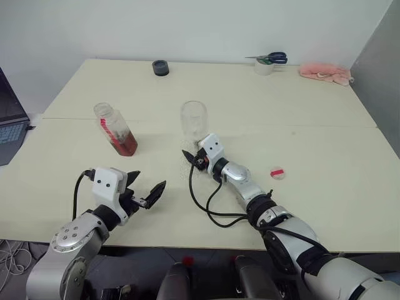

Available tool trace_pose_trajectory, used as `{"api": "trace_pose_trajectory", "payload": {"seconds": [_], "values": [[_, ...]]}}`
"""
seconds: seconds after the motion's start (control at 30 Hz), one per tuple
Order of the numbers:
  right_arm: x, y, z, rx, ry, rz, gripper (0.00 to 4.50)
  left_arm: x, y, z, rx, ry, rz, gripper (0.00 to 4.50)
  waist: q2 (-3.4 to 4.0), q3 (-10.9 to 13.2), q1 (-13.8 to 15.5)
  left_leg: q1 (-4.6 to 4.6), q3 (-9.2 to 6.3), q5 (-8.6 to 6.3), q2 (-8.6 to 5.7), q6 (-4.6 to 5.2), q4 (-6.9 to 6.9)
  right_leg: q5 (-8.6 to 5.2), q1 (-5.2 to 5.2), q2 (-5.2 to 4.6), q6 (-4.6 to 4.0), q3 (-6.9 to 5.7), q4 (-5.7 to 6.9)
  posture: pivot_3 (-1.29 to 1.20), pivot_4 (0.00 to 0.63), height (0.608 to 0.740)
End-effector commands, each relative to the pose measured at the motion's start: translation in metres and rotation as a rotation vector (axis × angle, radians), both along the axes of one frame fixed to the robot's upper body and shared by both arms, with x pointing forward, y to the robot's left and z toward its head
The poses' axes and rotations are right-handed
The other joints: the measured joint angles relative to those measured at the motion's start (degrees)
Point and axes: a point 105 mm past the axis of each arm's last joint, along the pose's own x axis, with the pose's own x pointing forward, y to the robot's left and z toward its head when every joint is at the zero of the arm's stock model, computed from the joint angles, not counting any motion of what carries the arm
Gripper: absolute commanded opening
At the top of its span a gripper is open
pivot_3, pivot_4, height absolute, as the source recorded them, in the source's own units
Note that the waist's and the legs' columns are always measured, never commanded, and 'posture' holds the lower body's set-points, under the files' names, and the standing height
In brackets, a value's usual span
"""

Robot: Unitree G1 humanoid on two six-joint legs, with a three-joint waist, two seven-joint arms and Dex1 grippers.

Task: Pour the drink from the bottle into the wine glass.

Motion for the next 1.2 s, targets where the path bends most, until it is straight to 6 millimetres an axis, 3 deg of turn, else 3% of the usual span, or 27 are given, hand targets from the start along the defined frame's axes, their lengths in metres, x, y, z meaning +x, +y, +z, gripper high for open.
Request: {"api": "trace_pose_trajectory", "payload": {"seconds": [0.03,0.13,0.27,0.37,0.47,0.53,0.67,0.83,1.2], "values": [[-0.009,0.014,0.017,0.037,-0.068,0.069,4.46,-0.002,0.010,0.003,0.009,-0.019,0.022,4.50,0.00,0.0,0.0,0.00,0.00,0.00,0.00,0.00,0.00,0.00,0.00,0.00,0.00,0.00,0.00,0.00,0.150,0.740],[-0.019,0.006,0.015,-0.008,-0.100,0.152,4.46,-0.003,0.026,0.000,-0.003,-0.032,0.099,4.50,0.00,0.0,0.0,0.00,0.00,0.00,0.00,0.00,-0.01,0.00,0.00,0.00,0.00,0.00,-0.01,0.00,0.150,0.740],[-0.031,-0.027,0.015,-0.051,-0.070,0.207,4.46,0.000,0.059,0.003,-0.013,-0.115,0.260,4.50,-0.01,0.0,0.6,-0.06,-0.08,0.00,-0.01,0.00,0.01,0.00,0.00,-0.04,0.00,-0.06,-0.03,0.00,0.150,0.740],[-0.050,-0.063,0.021,-0.122,-0.014,0.295,4.46,0.001,0.079,0.011,-0.010,-0.175,0.337,4.50,-0.01,0.0,1.2,-0.09,-0.15,0.00,-0.10,-0.01,0.06,-0.01,0.05,-0.11,0.01,-0.10,-0.05,0.00,0.150,0.740],[-0.060,-0.093,0.035,-0.197,0.014,0.343,4.46,0.005,0.086,0.020,-0.005,-0.221,0.350,4.50,-0.01,0.0,1.4,-0.08,-0.13,0.00,-0.12,-0.01,0.12,-0.02,0.09,-0.14,0.02,-0.12,-0.09,0.00,0.150,0.740],[-0.052,-0.108,0.047,-0.224,0.002,0.305,4.46,0.010,0.088,0.026,-0.006,-0.240,0.349,4.50,-0.04,0.0,1.4,-0.04,-0.13,0.01,-0.10,0.01,0.17,-0.03,0.11,-0.11,0.03,-0.12,-0.08,0.00,0.150,0.740],[-0.038,-0.106,0.052,-0.185,0.017,0.246,4.46,0.023,0.083,0.030,-0.002,-0.258,0.328,4.50,-0.06,0.0,0.4,0.11,-0.10,0.05,0.11,0.07,0.17,-0.06,0.18,0.16,0.09,-0.11,-0.03,0.00,0.150,0.740],[-0.044,-0.092,0.050,-0.158,0.001,0.266,4.46,0.030,0.077,0.032,-0.001,-0.267,0.311,4.50,-0.06,0.0,0.4,0.01,-0.04,0.03,0.35,0.04,0.14,0.06,0.11,0.32,-0.12,-0.10,-0.05,0.00,0.150,0.740],[-0.051,-0.095,0.041,-0.187,0.026,0.284,4.46,0.028,0.077,0.026,0.011,-0.245,0.311,4.50,-0.06,0.0,0.5,0.03,-0.03,0.01,0.45,0.00,0.18,0.07,0.11,0.40,-0.14,-0.11,-0.05,0.00,0.150,0.740]]}}
